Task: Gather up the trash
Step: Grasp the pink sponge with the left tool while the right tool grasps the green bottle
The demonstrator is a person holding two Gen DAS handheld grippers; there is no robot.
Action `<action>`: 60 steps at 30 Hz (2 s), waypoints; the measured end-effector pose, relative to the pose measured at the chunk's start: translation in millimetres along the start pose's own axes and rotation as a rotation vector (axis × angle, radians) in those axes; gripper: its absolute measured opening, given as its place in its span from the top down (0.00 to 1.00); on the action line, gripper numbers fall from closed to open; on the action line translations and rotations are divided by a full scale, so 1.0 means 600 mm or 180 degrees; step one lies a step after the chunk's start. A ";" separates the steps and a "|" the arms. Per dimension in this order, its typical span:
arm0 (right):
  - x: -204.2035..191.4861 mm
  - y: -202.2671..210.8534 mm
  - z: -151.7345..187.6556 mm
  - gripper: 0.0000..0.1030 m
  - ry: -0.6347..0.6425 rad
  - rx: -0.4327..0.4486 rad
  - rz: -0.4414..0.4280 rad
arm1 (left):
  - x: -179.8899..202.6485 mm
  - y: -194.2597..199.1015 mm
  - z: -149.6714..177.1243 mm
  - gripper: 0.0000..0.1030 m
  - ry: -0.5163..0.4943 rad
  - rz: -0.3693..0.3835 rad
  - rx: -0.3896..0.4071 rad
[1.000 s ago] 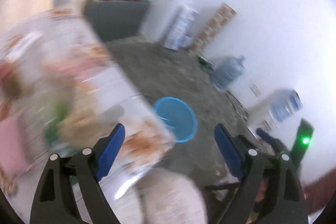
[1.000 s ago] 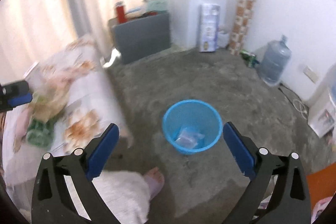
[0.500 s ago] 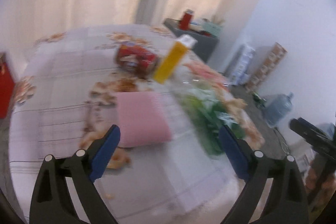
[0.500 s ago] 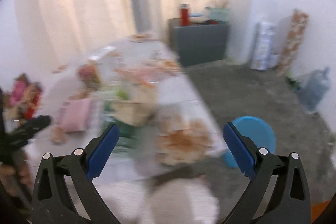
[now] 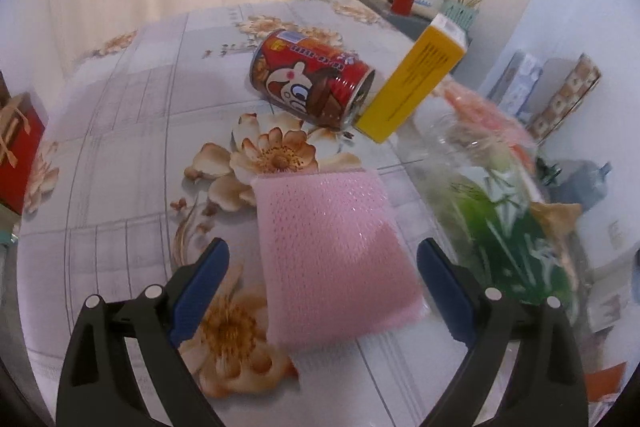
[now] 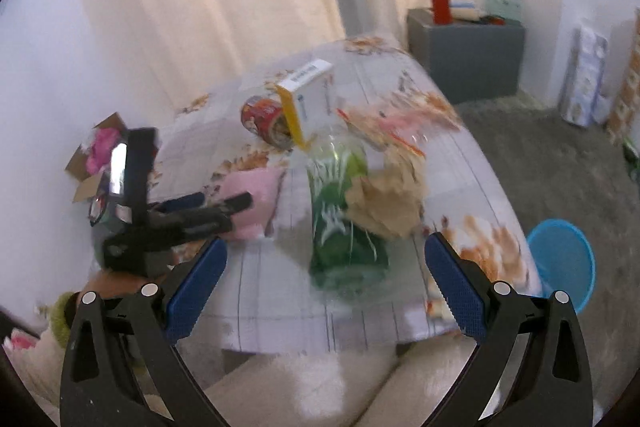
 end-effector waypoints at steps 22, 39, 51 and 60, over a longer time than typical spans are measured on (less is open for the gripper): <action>-0.006 -0.185 -0.115 0.30 0.0300 -0.1045 0.0193 | -0.039 -0.019 0.014 0.17 0.0086 -0.0104 0.0033; -0.028 -0.198 -0.078 0.58 0.0195 -0.1203 0.0212 | -0.075 -0.009 0.044 0.17 0.0203 -0.0021 0.0025; -0.066 -0.157 0.014 0.57 0.0155 -0.1236 -0.0038 | -0.085 0.009 0.089 0.17 0.0065 -0.0107 -0.0005; -0.070 -0.147 0.039 0.36 0.0165 -0.1074 -0.0060 | -0.093 0.033 0.092 0.17 0.0076 0.0043 -0.0126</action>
Point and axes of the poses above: each gripper's, at about its wrist camera, not at the fingertips, and y roughly against the way its jaws point, x to its right, z to its underside, the point moved 7 cm from there along -y, roughly the way its jaws point, and after that the axes turned 10 degrees about -x, right-handed, at the moved point
